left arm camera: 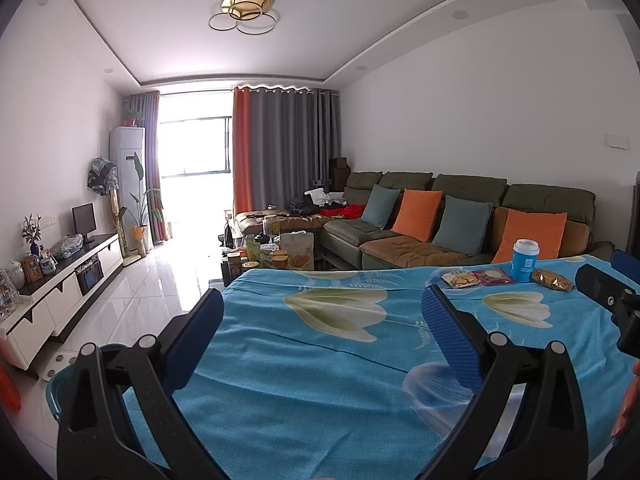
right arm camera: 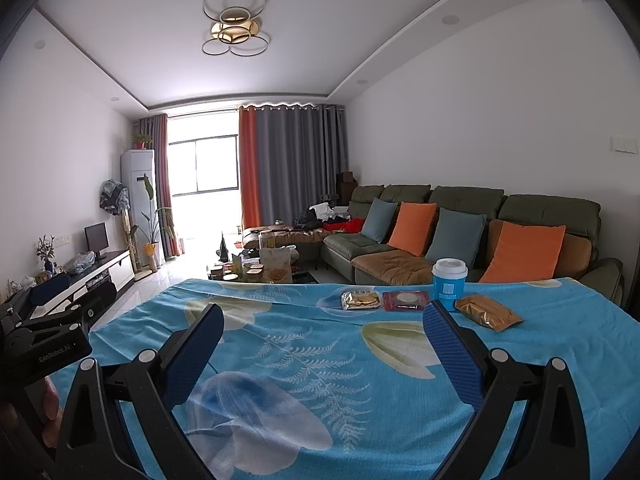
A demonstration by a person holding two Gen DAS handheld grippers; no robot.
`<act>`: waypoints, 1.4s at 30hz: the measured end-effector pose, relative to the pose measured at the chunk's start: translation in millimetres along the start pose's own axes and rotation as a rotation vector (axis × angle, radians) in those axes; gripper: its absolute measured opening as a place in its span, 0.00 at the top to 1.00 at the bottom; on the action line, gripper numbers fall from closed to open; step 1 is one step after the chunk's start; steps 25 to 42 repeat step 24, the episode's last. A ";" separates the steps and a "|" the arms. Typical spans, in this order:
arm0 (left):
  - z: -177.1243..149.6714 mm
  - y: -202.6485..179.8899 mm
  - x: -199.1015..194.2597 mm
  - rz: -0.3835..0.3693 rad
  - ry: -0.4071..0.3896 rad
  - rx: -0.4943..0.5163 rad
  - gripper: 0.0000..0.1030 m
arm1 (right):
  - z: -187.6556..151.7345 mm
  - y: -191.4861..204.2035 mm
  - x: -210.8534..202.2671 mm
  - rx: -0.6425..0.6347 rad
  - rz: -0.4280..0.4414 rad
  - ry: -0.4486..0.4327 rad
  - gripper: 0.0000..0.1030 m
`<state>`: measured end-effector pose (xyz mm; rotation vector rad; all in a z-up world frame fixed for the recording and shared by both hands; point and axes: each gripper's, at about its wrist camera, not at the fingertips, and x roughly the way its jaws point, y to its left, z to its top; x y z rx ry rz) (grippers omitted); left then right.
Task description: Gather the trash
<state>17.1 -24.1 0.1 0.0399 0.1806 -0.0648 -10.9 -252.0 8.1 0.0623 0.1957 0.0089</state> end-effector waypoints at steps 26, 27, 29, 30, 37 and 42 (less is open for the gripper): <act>-11.1 22.5 45.6 -0.049 0.282 0.001 0.05 | -10.2 -16.0 17.2 0.008 -0.047 0.096 0.06; -11.1 22.5 45.6 -0.049 0.282 0.001 0.05 | -10.2 -16.0 17.2 0.008 -0.047 0.096 0.06; -11.1 22.5 45.6 -0.049 0.282 0.001 0.05 | -10.2 -16.0 17.2 0.008 -0.047 0.096 0.06; -11.1 22.5 45.6 -0.049 0.282 0.001 0.05 | -10.2 -16.0 17.2 0.008 -0.047 0.096 0.06; -11.1 22.5 45.6 -0.049 0.282 0.001 0.05 | -10.2 -16.0 17.2 0.008 -0.047 0.096 0.06; -11.1 22.5 45.6 -0.049 0.282 0.001 0.05 | -10.2 -16.0 17.2 0.008 -0.047 0.096 0.06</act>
